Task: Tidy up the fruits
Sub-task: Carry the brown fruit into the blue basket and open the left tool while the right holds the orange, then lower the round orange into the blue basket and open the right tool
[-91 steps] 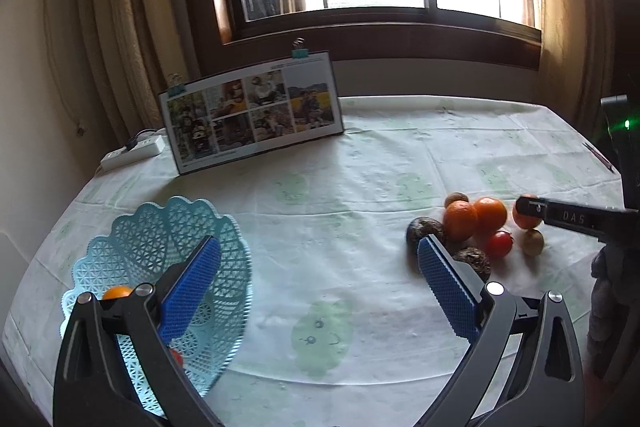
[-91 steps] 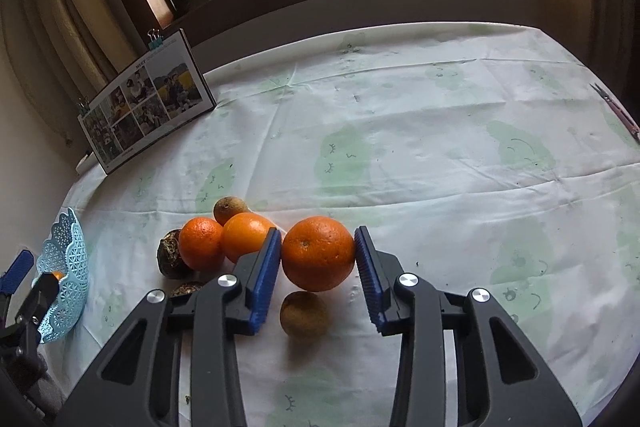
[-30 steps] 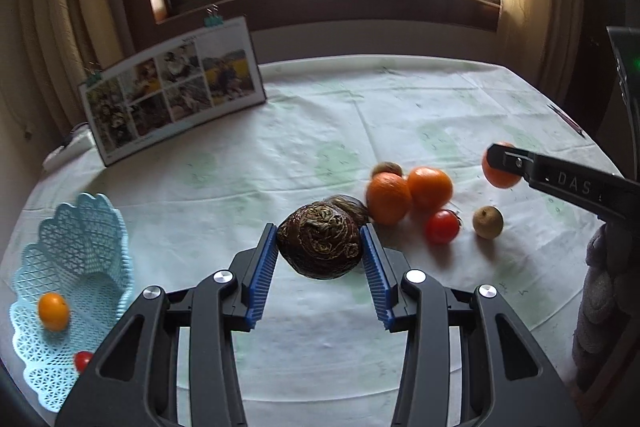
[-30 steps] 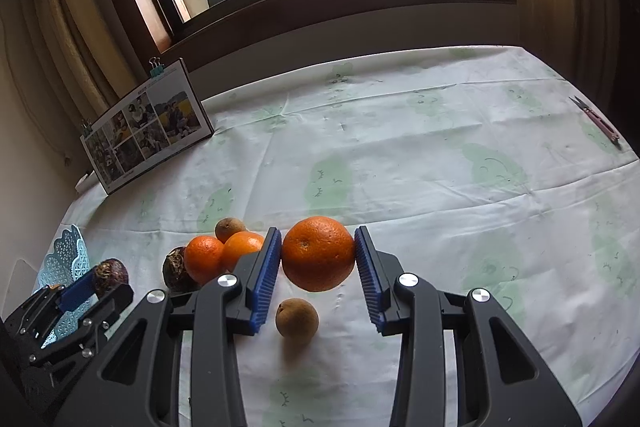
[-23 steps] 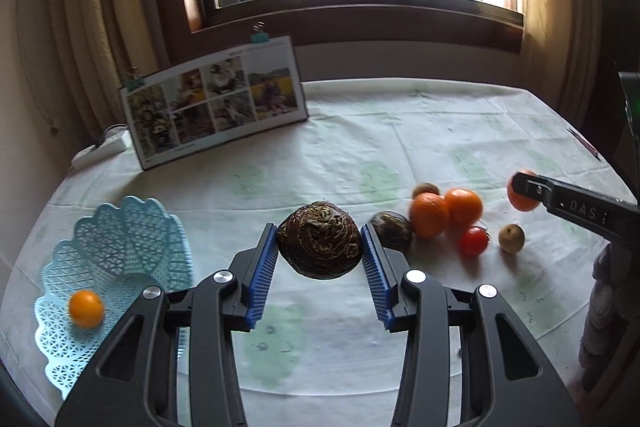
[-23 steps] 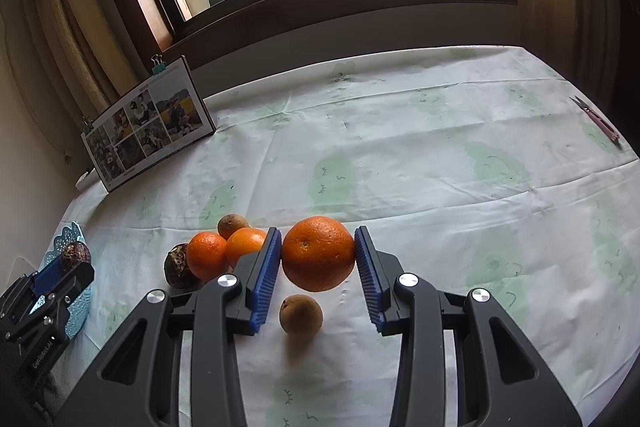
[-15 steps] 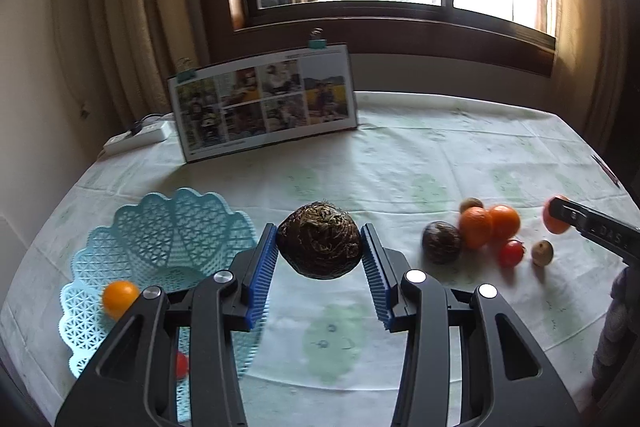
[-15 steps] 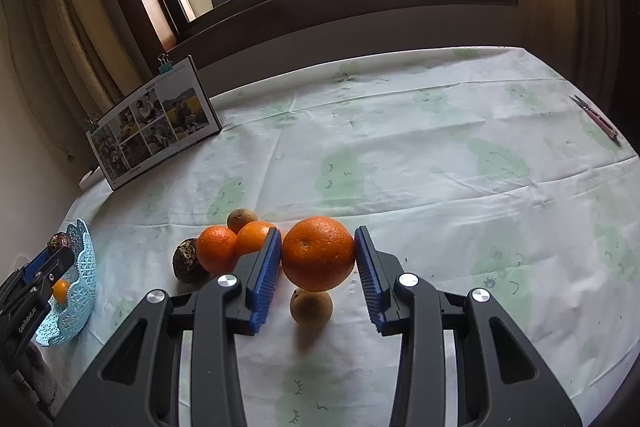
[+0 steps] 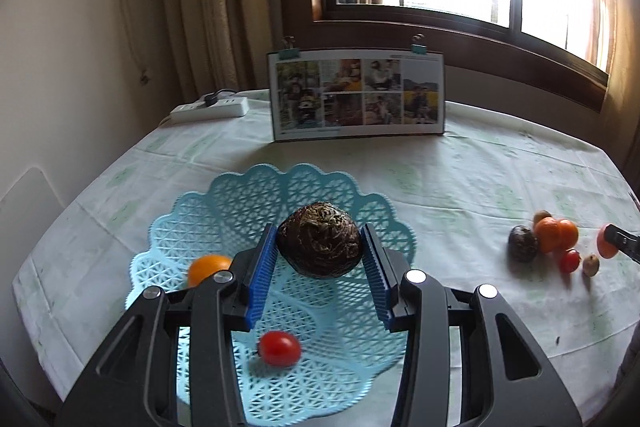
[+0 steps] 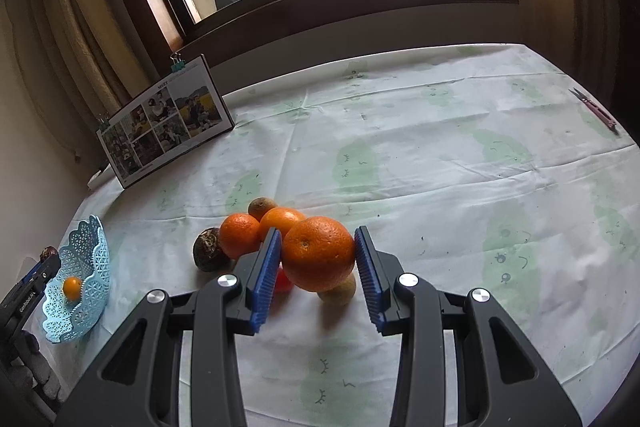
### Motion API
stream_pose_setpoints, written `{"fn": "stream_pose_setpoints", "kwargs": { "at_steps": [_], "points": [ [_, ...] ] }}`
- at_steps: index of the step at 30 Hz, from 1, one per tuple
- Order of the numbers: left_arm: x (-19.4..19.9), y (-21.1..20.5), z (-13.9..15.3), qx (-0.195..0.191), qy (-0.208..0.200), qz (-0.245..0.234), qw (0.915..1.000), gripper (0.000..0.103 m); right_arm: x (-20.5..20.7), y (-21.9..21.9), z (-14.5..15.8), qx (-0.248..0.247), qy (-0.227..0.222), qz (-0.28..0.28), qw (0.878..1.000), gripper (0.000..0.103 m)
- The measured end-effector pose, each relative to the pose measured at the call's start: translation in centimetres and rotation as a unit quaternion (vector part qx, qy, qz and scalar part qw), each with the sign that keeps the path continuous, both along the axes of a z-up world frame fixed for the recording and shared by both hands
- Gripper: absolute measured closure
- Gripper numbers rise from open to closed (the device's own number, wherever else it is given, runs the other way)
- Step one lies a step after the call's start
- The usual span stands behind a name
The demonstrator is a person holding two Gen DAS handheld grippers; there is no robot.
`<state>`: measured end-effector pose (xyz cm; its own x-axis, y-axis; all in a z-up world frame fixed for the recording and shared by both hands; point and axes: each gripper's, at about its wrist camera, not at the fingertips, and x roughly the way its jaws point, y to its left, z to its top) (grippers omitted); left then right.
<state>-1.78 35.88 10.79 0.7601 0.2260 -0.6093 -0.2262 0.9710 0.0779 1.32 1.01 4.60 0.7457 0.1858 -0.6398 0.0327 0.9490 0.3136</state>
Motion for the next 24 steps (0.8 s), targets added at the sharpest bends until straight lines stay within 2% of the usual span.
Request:
{"fn": "stream_pose_setpoints", "kwargs": {
  "at_steps": [6, 7, 9, 11, 16, 24],
  "points": [
    [-0.9, 1.9, -0.4, -0.007, -0.001, 0.018, 0.9998, 0.057, -0.4, 2.6, 1.0, -0.003, -0.008, 0.025, 1.000, 0.065],
    [-0.9, 2.2, -0.4, -0.008, -0.005, 0.022, 0.9997, 0.052, -0.4, 3.1, 1.2, -0.003, -0.010, 0.030, 0.999, 0.065],
    [-1.3, 2.7, -0.2, -0.011, -0.014, 0.033, 0.9993, 0.019, -0.4, 4.3, 1.7, -0.006, -0.015, 0.042, 0.999, 0.065],
    [-2.1, 3.1, 0.2, -0.002, -0.038, 0.048, 0.9981, 0.016, -0.5, 5.5, 2.2, -0.008, -0.019, 0.055, 0.998, 0.065],
    [-3.4, 4.1, 1.0, 0.021, -0.061, 0.066, 0.9957, 0.008, -0.5, 9.0, 3.4, -0.012, -0.029, 0.093, 0.995, 0.065],
    [-4.6, 6.6, 0.9, 0.013, -0.064, 0.089, 0.9939, 0.006, -0.3, 15.8, 4.3, -0.009, -0.031, 0.169, 0.985, 0.065]
  ]
}}
